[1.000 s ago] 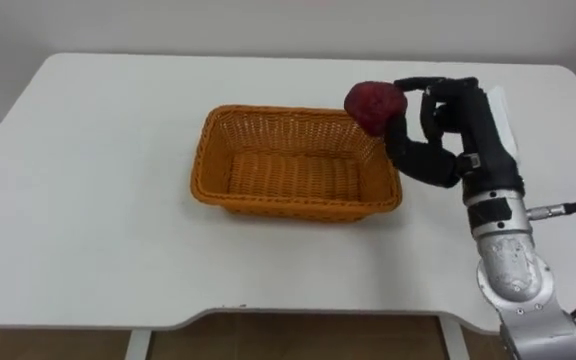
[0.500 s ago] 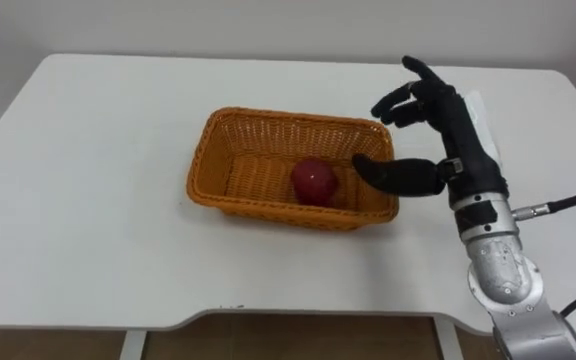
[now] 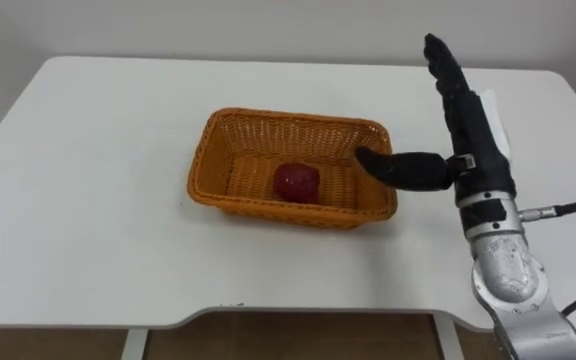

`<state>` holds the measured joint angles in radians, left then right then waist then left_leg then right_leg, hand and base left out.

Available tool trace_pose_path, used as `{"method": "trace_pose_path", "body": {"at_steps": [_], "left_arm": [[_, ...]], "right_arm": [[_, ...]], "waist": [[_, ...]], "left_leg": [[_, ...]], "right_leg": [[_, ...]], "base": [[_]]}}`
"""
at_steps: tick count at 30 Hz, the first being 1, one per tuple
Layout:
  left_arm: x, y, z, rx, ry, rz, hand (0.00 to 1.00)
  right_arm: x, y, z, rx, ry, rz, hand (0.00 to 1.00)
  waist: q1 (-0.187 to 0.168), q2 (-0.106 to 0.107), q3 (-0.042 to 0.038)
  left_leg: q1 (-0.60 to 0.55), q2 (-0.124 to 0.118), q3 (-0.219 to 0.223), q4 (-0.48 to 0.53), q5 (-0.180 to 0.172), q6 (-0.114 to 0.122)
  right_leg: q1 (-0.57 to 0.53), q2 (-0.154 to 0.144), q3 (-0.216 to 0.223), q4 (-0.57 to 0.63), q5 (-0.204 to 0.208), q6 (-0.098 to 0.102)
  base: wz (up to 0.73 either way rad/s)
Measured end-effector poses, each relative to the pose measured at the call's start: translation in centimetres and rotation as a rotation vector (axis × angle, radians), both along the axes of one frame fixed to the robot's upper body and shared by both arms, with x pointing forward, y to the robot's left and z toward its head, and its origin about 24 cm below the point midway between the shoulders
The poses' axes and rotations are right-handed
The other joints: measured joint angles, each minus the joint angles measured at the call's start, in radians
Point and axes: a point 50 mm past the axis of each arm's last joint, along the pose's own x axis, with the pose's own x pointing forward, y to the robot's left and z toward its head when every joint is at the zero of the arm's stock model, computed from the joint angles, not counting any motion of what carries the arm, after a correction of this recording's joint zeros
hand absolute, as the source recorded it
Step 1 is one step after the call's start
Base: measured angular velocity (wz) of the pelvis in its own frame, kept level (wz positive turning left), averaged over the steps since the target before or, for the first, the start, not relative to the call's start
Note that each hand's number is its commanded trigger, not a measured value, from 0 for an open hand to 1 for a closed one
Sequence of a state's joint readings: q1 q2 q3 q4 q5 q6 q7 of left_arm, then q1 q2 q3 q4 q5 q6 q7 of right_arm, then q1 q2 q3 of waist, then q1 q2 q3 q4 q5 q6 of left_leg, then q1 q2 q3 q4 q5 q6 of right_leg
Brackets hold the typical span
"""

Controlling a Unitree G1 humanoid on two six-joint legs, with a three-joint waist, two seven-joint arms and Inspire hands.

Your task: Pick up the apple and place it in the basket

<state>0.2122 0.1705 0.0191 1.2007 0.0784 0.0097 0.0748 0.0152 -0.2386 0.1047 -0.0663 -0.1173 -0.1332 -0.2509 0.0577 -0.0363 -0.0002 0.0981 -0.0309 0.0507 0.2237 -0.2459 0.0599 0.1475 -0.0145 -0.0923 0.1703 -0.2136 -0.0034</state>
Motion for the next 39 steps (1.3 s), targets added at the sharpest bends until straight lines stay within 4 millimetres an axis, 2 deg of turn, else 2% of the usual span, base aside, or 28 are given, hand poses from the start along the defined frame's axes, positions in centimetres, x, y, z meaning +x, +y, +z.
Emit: {"method": "trace_pose_path", "body": {"at_steps": [3, 9, 11, 18, 22, 27, 29, 30, 32, 34, 35, 36, 38, 39], "left_arm": [[-0.4, 0.1, 0.0, 0.005, 0.003, 0.009, 0.0], [-2.1, 0.6, 0.2, 0.025, 0.03, 0.068, 0.0], [-2.4, 0.6, 0.2, 0.043, 0.035, 0.072, 0.0], [-3.2, 1.2, 0.5, 0.079, 0.048, 0.118, 0.0], [-3.7, 1.4, 0.6, 0.084, 0.066, 0.135, 0.0], [-2.6, 1.8, 0.7, 0.097, 0.019, 0.159, 0.0], [-2.4, 1.9, 0.8, 0.101, 0.018, 0.166, 0.0], [-2.4, 1.9, 0.8, 0.101, 0.02, 0.166, 0.0], [-2.3, 2.1, 0.9, 0.107, 0.015, 0.17, 0.0], [-2.3, 2.3, 1.0, 0.115, 0.009, 0.191, 0.0], [-2.4, 2.5, 1.1, 0.121, 0.006, 0.213, 0.0], [-2.4, 2.6, 1.1, 0.123, 0.006, 0.223, 0.0], [-2.4, 2.5, 1.1, 0.119, 0.011, 0.225, 0.0], [-2.4, 2.4, 1.1, 0.117, 0.011, 0.225, 0.0]], "right_arm": [[-0.1, -2.0, 0.6, 0.022, -0.045, -0.122, 0.0], [-1.2, -6.9, 2.9, 0.075, -0.211, -0.43, 0.0], [-2.2, -9.3, 3.3, 0.122, -0.27, -0.593, 0.0], [-5.7, -14.1, 0.9, 0.175, -0.23, -0.933, 0.0], [-8.0, -16.8, -1.6, 0.259, -0.159, -1.175, 0.0], [-11.3, -19.1, -4.8, 0.416, -0.035, -1.433, 0.0], [-13.1, -19.7, -7.0, 0.515, 0.052, -1.539, 0.0], [-13.5, -19.7, -7.7, 0.526, 0.086, -1.563, 0.0], [-15.5, -19.5, -10.6, 0.56, 0.245, -1.649, 0.0], [-17.4, -19.2, -12.6, 0.598, 0.366, -1.696, 0.0], [-18.7, -18.8, -14.1, 0.623, 0.461, -1.728, 0.0], [-19.4, -18.5, -14.9, 0.634, 0.51, -1.742, 0.0], [-22.1, -17.3, -17.2, 0.689, 0.694, -1.783, 0.0], [-22.7, -16.9, -17.7, 0.701, 0.734, -1.784, 0.0]], "waist": [[-0.009, -0.001, -0.0027], [-0.055, -0.004, -0.0067], [-0.057, -0.005, -0.0027], [-0.099, -0.006, -0.0039], [-0.139, -0.004, -0.0065], [-0.149, -0.005, -0.0088], [-0.155, -0.013, -0.0093], [-0.155, -0.015, -0.009], [-0.158, -0.021, -0.0075], [-0.154, -0.022, -0.0073], [-0.154, -0.017, -0.0053], [-0.152, -0.016, -0.0051], [-0.141, -0.01, -0.0059], [-0.138, -0.007, -0.0061]], "left_leg": [[-0.001, 0.0, 0.0, -0.002, 0.0, 0.0], [0.018, 0.0, -0.001, -0.002, 0.0, 0.0], [0.018, 0.0, 0.006, -0.003, 0.0, 0.0], [0.017, 0.001, 0.006, -0.02, 0.002, 0.0], [0.015, 0.001, 0.006, -0.019, 0.002, 0.0], [-0.005, 0.001, 0.007, -0.018, 0.004, 0.0], [-0.005, 0.001, 0.006, -0.017, 0.004, 0.0], [-0.005, 0.0, 0.007, -0.016, 0.004, 0.0], [-0.013, 0.0, 0.006, -0.009, 0.004, 0.0], [-0.016, 0.0, 0.007, -0.009, 0.004, 0.0], [-0.017, 0.0, 0.008, -0.008, 0.004, 0.001], [-0.018, 0.0, 0.008, -0.006, 0.004, 0.001], [-0.018, 0.001, 0.009, -0.005, 0.003, 0.001], [-0.019, 0.001, 0.01, -0.009, 0.003, 0.001]], "right_leg": [[-0.003, 0.0, -0.001, 0.0, 0.0, 0.0], [0.01, 0.001, 0.001, -0.003, 0.0, 0.0], [0.009, 0.001, 0.007, -0.003, 0.0, 0.0], [0.006, 0.002, 0.008, 0.001, 0.001, 0.001], [0.002, 0.002, 0.007, 0.001, 0.002, 0.0], [-0.016, 0.002, 0.008, 0.009, 0.001, 0.001], [-0.017, 0.003, 0.008, 0.014, 0.001, 0.001], [-0.017, 0.003, 0.008, 0.015, 0.001, 0.001], [-0.021, 0.002, 0.01, 0.015, 0.001, 0.001], [-0.025, 0.001, 0.013, 0.015, 0.001, 0.001], [-0.025, 0.002, 0.013, 0.015, 0.001, 0.001], [-0.025, 0.002, 0.012, 0.015, 0.001, 0.001], [-0.026, 0.002, 0.011, 0.017, 0.001, 0.001], [-0.027, 0.001, 0.011, 0.017, 0.001, 0.001]], "base": [[0.0], [0.0], [-0.08], [-0.02], [0.0], [0.0], [0.0], [0.0], [0.04], [0.0], [0.0], [0.0], [-0.02], [-0.06]]}}
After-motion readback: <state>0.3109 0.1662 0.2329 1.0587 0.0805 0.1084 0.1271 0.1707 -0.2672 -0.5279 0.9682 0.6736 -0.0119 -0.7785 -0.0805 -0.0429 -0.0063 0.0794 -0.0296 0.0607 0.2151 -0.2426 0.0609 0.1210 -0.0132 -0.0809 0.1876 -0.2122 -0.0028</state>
